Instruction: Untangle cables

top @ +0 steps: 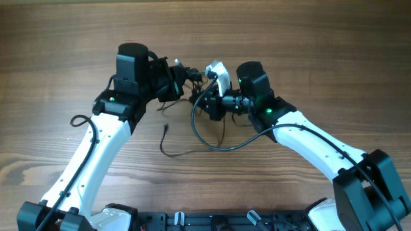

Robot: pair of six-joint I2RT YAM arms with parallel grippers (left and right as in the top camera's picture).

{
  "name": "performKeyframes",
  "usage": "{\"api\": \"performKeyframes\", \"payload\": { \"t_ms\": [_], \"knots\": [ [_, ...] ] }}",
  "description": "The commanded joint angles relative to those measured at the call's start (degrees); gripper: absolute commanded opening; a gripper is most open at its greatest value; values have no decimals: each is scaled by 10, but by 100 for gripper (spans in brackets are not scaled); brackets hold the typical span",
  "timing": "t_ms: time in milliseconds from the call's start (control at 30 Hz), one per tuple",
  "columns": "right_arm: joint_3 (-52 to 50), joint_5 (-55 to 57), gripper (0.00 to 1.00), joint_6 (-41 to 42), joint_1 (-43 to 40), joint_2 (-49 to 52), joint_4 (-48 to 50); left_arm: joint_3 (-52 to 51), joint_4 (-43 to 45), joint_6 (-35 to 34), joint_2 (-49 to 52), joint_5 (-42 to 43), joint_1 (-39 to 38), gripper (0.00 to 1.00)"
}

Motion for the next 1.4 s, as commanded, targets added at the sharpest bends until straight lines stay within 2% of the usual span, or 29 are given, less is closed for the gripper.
{"api": "performKeyframes", "payload": {
  "t_ms": [0,33,133,167,200,233,300,333,400,500,567,633,733,800,900,1067,1133,1200,1233,1267,1333,1367],
  "knots": [
    [-26,-73,6,-42,12,14,-70,22,46,-90,-11,-55,8,4],
    [-26,-73,19,-42,12,14,-69,22,46,-90,-11,-55,8,4],
    [-26,-53,21,-41,12,11,-61,22,46,-90,-11,-56,8,4],
    [-26,-25,27,-41,12,10,-64,22,46,-90,-11,-56,8,4],
    [-26,15,48,-39,11,9,-71,22,47,-90,-11,-56,8,4],
    [-26,60,53,-37,9,8,-82,22,48,-90,-11,-55,8,4],
    [-26,117,78,-28,2,4,-96,22,50,-90,-11,-55,8,4],
    [-26,110,85,-22,-4,1,-92,22,50,-90,-11,-55,8,4],
    [-26,70,88,-28,-9,-8,-68,22,50,-90,-11,-55,8,4],
    [-26,6,87,-68,-9,-12,9,22,50,-90,-11,-45,8,4],
    [-26,8,79,-69,-9,-7,58,22,50,-90,-11,-35,8,4],
    [-26,67,83,-69,-9,-5,79,22,50,-90,-11,-20,8,4],
    [-26,214,90,-70,-9,-4,105,22,49,-90,-11,8,8,4],
    [-26,225,91,-95,-9,-3,140,22,50,-90,-11,23,8,4],
    [-26,230,85,-147,-10,-3,164,22,50,-90,-11,48,8,4],
    [-26,294,85,-182,-11,20,171,22,49,-90,-11,89,8,4],
    [-26,293,81,-188,-12,24,179,22,49,-90,-11,101,8,4],
    [-26,278,67,-188,-12,26,189,22,49,-90,-11,115,8,4],
    [-26,259,56,-187,-11,26,190,22,50,-90,-11,115,8,4],
    [-26,229,34,-183,-11,26,189,22,50,-90,-11,114,8,4],
    [-26,161,4,-138,-11,26,179,22,50,-90,-11,107,10,4],
    [-26,120,4,-115,-11,26,170,22,50,-90,-11,102,13,4]
  ]
}}
